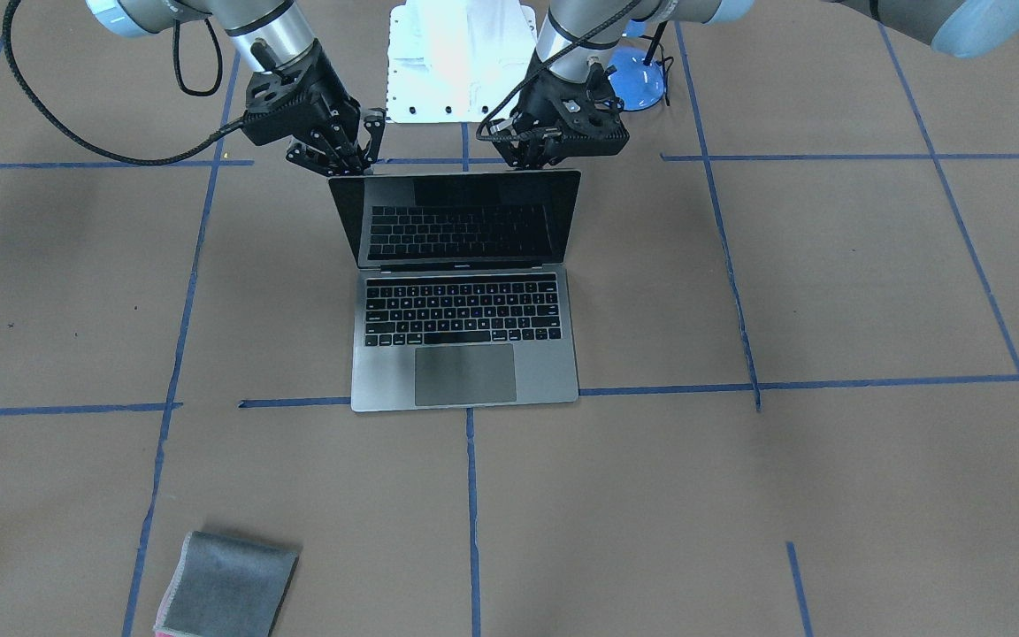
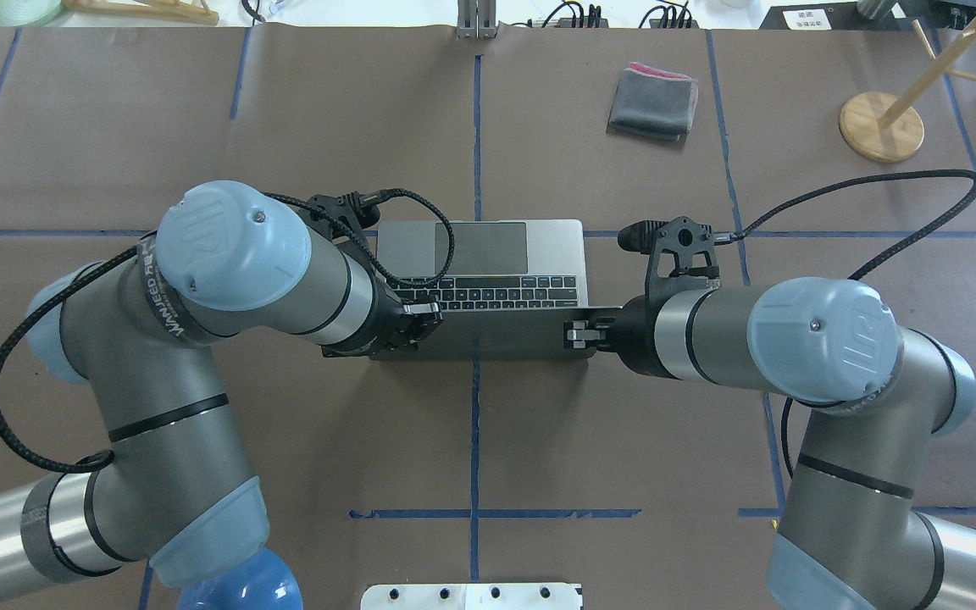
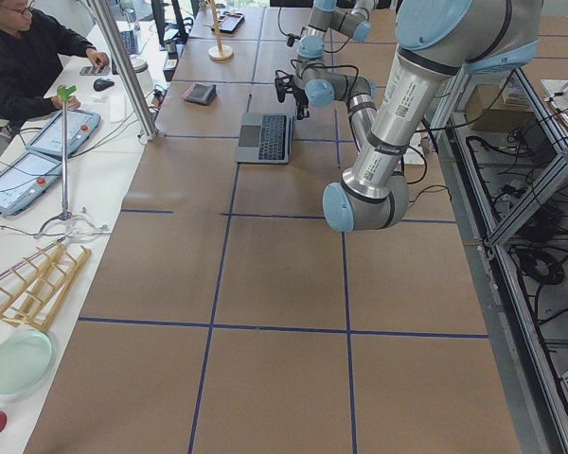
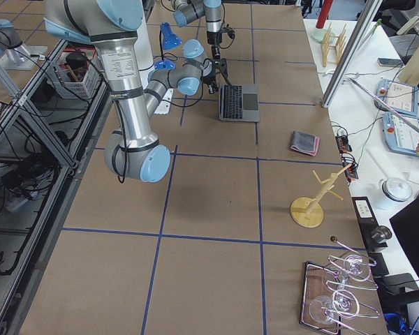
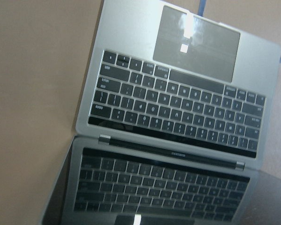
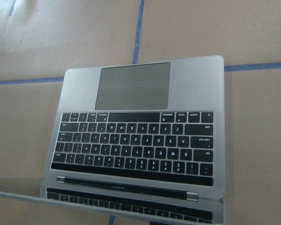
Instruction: Close laptop
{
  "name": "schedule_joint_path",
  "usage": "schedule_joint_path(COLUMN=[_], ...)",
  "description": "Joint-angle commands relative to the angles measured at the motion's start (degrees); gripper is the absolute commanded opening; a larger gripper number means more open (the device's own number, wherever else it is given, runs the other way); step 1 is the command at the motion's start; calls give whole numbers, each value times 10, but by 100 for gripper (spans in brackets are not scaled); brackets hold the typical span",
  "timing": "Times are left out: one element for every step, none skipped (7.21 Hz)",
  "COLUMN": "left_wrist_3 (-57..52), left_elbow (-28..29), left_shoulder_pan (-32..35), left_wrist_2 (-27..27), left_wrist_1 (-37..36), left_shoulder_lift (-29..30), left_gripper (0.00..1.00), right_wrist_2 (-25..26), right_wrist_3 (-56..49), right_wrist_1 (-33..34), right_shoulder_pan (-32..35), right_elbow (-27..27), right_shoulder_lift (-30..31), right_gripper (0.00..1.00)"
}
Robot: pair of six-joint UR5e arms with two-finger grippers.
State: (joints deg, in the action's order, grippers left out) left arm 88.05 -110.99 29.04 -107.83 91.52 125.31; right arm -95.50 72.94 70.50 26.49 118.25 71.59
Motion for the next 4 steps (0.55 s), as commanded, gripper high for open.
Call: schedule_joint_path(left_wrist_3=[-24,-31,-41,-42], left_elbow=[44,57,85,123], left_shoulder_pan=[20,32,42,48], left_wrist_2=[0,0,0,0], left_wrist_1=[6,11,42,79], left_shoulder_lift=[23,24,25,27], left_gripper=[2,1,1,1], right_wrist_2=[-9,-9,-9,-12], right_wrist_3=[-2,-1,-6,-7], right_wrist_1=[-1,-4,-4,-4], right_shoulder_pan=[33,40,46,52], right_elbow=[-71,-116,-135,-153], right_shoulder_lift=[-48,-80,-87,-95], right_gripper=[0,0,0,0])
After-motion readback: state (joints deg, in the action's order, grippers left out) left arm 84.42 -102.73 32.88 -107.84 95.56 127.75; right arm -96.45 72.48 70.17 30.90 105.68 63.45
